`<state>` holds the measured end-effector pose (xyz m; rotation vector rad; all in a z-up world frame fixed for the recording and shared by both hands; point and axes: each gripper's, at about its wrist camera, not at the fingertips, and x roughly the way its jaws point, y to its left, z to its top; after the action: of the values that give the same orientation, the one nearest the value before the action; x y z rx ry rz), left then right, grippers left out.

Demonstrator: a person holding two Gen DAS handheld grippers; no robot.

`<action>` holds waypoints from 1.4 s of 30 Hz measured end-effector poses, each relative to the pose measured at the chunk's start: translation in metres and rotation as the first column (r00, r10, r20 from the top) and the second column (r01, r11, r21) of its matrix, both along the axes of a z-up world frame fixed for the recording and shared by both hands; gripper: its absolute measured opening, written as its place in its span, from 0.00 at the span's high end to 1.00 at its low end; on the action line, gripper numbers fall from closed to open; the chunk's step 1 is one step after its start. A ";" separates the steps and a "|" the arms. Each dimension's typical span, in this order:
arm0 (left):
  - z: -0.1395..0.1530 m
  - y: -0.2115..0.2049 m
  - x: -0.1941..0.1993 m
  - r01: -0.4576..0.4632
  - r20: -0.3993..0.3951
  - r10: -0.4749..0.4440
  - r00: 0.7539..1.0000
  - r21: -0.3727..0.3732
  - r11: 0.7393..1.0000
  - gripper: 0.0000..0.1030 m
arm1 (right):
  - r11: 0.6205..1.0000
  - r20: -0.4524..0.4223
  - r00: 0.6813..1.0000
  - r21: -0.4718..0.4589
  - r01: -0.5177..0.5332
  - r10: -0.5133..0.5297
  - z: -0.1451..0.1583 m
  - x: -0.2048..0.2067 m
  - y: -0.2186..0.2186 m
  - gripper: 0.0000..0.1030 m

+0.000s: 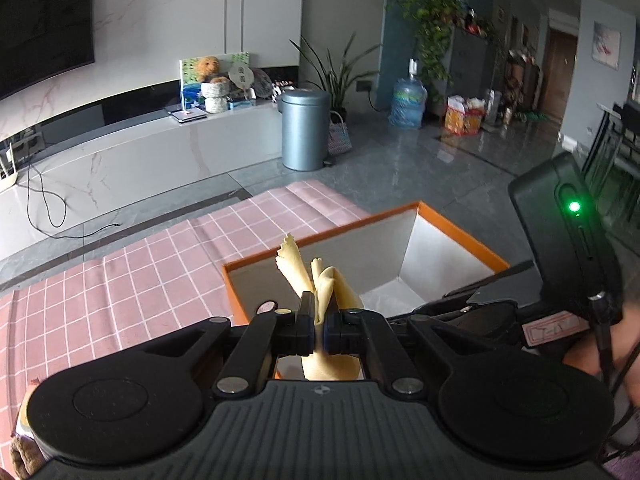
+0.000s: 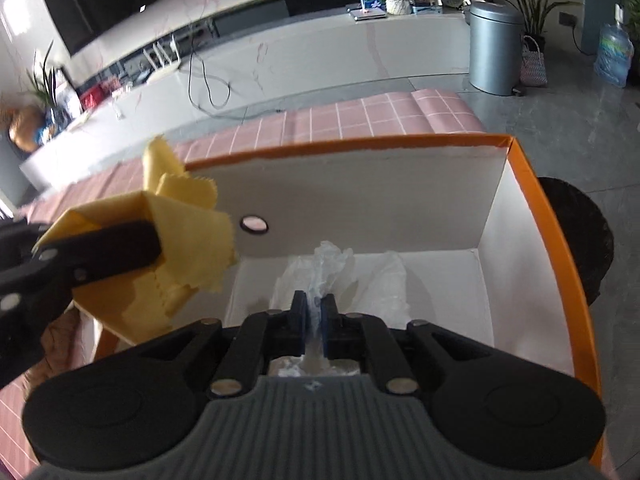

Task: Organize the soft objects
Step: 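Carry the yellow cloth and white tissue over the orange box and open both tools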

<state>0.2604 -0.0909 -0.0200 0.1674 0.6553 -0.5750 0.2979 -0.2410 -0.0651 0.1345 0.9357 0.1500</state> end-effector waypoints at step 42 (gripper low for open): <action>0.002 -0.025 -0.047 0.099 -0.086 -0.090 0.992 0.105 0.990 0.22 | 0.978 0.203 0.977 -0.180 0.109 -0.071 0.055 -0.090 -0.027 0.41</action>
<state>0.2130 -0.1158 -0.0177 0.2796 0.7608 -0.6400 0.2076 -0.2681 -0.0102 -0.0154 0.7417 -0.0115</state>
